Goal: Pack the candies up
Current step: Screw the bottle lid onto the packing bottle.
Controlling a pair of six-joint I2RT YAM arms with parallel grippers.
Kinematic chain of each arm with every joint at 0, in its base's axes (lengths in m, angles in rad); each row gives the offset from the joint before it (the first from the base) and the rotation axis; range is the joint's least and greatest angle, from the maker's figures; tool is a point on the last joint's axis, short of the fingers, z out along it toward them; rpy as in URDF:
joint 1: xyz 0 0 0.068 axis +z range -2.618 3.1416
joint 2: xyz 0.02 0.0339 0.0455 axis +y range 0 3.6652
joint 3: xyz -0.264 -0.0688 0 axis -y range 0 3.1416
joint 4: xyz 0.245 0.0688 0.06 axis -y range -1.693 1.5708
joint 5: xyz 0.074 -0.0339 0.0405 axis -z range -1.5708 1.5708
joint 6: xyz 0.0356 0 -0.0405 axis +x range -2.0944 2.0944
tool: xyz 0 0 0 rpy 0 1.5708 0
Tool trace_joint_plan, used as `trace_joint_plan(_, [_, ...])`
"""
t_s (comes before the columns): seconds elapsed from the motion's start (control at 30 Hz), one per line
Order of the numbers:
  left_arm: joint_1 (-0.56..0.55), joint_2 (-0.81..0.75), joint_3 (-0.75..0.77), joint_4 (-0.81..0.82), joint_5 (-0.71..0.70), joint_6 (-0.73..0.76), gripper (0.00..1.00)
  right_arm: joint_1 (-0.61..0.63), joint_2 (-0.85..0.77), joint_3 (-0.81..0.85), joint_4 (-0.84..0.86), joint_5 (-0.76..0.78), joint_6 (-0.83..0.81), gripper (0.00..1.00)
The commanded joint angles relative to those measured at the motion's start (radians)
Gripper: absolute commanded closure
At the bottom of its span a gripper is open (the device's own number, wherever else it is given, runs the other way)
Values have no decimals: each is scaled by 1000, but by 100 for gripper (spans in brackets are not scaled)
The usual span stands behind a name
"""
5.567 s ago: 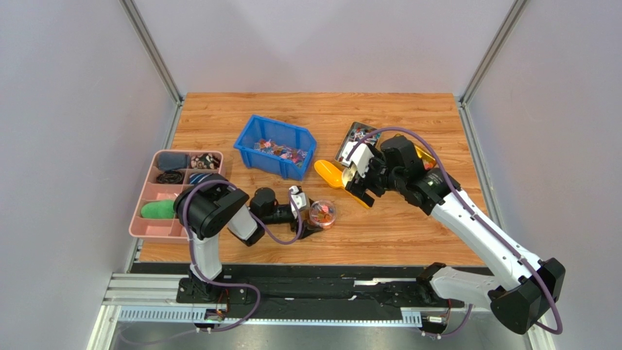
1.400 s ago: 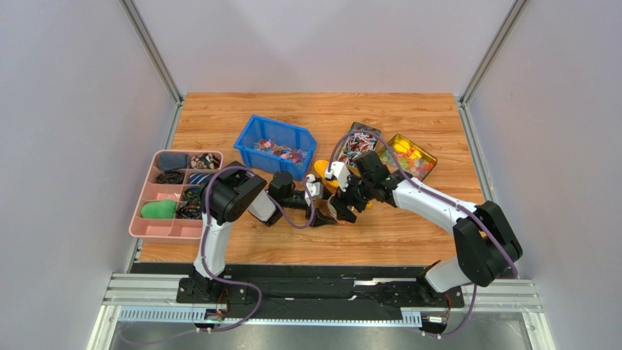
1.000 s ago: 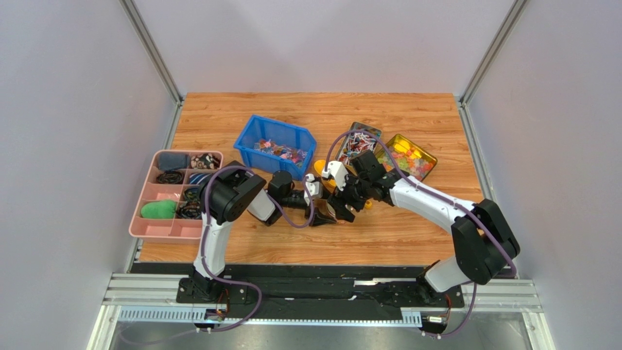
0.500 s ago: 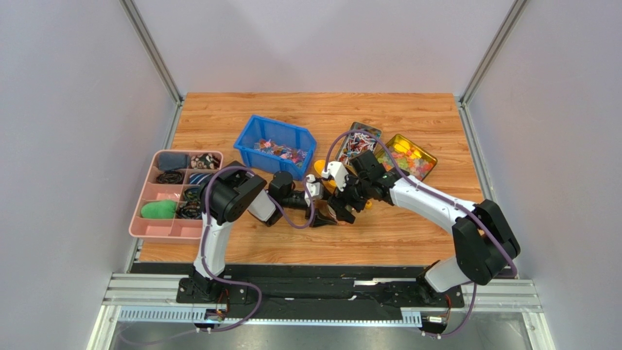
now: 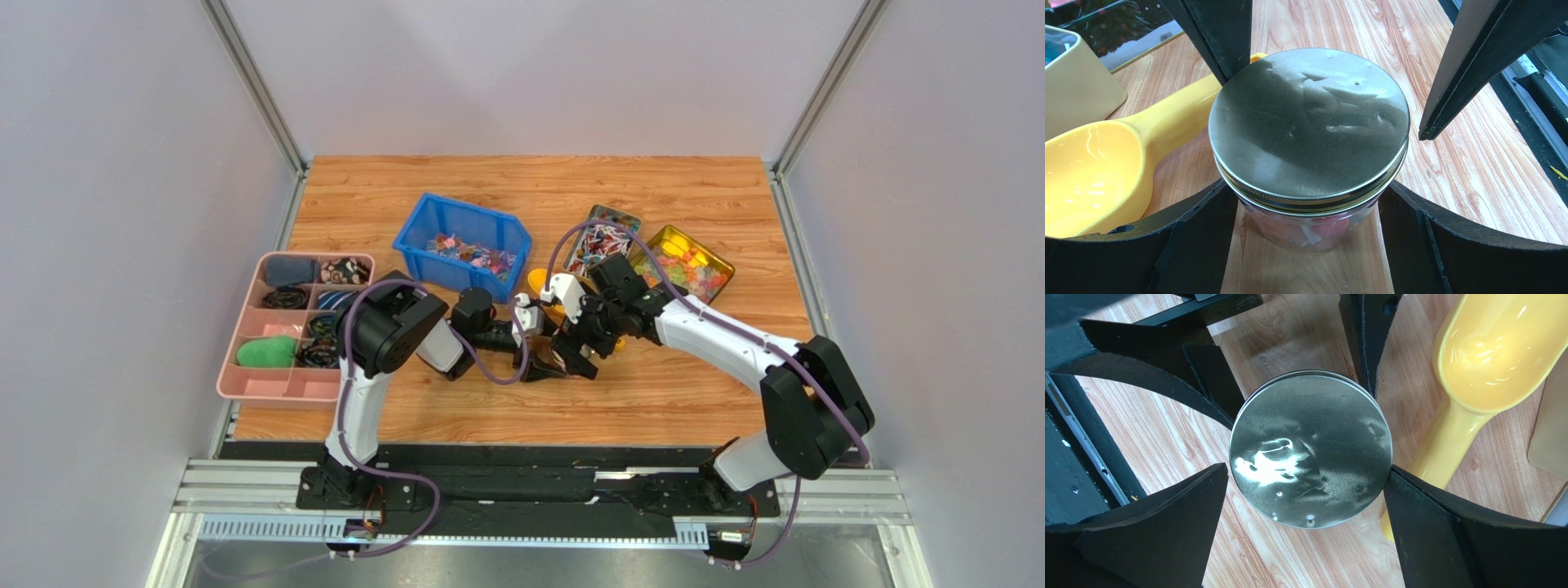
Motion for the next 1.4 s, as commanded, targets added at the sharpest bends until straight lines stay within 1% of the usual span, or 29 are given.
trace_joint_plan(0.0, [4, 0, 7, -42, -5, -4, 21, 10, -49, 40, -39, -29, -11, 0])
trace_joint_plan(0.13, [4, 0, 7, -42, -5, -5, 22, 9, -69, 37, -31, 4, -17, 0])
trace_joint_plan(0.4, [4, 1, 9, -42, -5, -8, 22, 6, -75, 41, -36, 16, -22, 0])
trace_joint_plan(0.97, [6, 3, 10, -40, -2, -14, 23, -71, -103, 47, -38, 8, -24, 0])
trace_joint_plan(1.07, [7, 3, 12, -40, -2, -14, 23, -79, -104, 63, -36, 11, -21, 3])
trace_joint_plan(1.1, [6, 3, 12, -40, -1, -16, 23, -79, -100, 69, -31, 22, -16, 6])
trace_joint_plan(1.17, [6, 3, 12, -39, 1, -16, 23, -77, -91, 90, -33, 22, -13, 8])
trace_joint_plan(1.37, [7, 3, 12, -37, 1, -17, 23, -68, -35, 119, -19, 54, -1, 9])
